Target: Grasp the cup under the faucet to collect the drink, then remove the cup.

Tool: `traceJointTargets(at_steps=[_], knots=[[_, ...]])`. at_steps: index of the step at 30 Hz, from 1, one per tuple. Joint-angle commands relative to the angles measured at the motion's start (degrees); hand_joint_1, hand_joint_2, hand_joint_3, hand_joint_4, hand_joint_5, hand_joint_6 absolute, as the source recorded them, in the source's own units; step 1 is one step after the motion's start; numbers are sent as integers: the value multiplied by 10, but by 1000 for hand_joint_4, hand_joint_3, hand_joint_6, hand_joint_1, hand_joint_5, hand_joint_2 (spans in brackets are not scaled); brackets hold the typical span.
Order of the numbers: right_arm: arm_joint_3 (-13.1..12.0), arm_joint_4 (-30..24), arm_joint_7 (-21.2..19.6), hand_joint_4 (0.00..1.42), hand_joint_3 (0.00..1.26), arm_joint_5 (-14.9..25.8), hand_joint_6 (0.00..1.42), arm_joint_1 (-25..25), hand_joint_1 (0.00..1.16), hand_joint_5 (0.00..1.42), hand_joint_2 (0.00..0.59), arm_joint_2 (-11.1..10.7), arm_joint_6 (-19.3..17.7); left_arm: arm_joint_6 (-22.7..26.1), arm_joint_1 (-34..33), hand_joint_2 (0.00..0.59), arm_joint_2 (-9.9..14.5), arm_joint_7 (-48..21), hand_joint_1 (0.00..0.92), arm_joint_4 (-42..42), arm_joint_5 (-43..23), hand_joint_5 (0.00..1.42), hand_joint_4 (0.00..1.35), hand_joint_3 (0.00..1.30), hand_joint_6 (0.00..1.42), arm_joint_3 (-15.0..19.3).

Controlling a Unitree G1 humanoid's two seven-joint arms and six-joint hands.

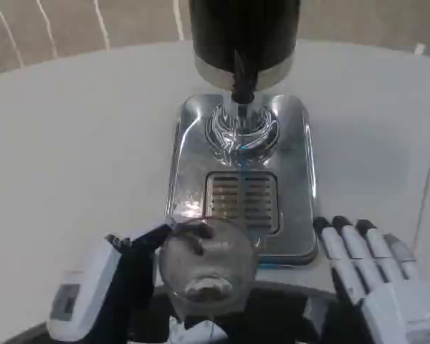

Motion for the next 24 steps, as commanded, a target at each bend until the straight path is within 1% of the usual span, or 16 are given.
traceJointTargets(at_steps=[1, 4, 7, 8, 9, 12, 15, 17, 19, 21, 24], knots=[[-18, 6, -19, 0, 5, 19, 62, 10, 410, 0, 460, -10, -15, -5, -11, 100, -3, 15, 707, -7, 5, 1377, 1336, 1052, 1424, -4], [-18, 7, -22, 0, 5, 14, 63, 16, 412, 1, 456, -4, -11, -13, -18, 100, 7, 6, 707, -4, -3, 1377, 1336, 1052, 1424, -2], [-14, 9, -37, 0, 9, 12, 64, 33, 414, 2, 456, -1, -14, -13, -22, 100, 14, 7, 707, -3, -3, 1377, 1336, 1052, 1424, -1], [-14, 10, -42, 0, 13, 13, 72, 37, 415, 2, 455, -2, -16, -7, -22, 100, 7, 15, 707, -1, 7, 1377, 1336, 1052, 1424, -5], [-19, 11, -45, 0, 13, 19, 75, 41, 416, 2, 455, -7, -20, -2, -21, 100, 1, 20, 707, 0, 15, 1377, 1336, 1052, 1424, -8], [-41, 9, -49, 0, 14, 39, 77, 50, 417, 2, 455, -20, -28, 17, -25, 103, -23, 34, 704, 3, 35, 1377, 1336, 1052, 1424, -24], [-64, 2, -50, 0, 14, 51, 78, 56, 418, 2, 455, -25, -31, 28, -45, 104, -35, 41, 702, 15, 45, 1377, 1336, 1051, 1424, -38], [-78, 1, -50, 0, 14, 57, 78, 55, 418, 2, 455, -21, -27, 32, -62, 104, -38, 42, 702, 27, 46, 1377, 1336, 1052, 1424, -43], [-84, 0, -49, 0, 14, 55, 79, 54, 418, 2, 455, -15, -26, 32, -77, 102, -37, 45, 703, 39, 46, 1377, 1336, 1052, 1424, -45], [-83, -1, -47, 0, 14, 50, 79, 52, 419, 2, 455, -7, -24, 32, -100, 101, -35, 47, 704, 63, 43, 1377, 1336, 1053, 1424, -47], [-70, -1, -43, 0, 15, 33, 80, 53, 419, 2, 455, 9, -20, 31, -135, 101, -35, 56, 705, 104, 41, 1377, 1336, 1058, 1424, -50]])
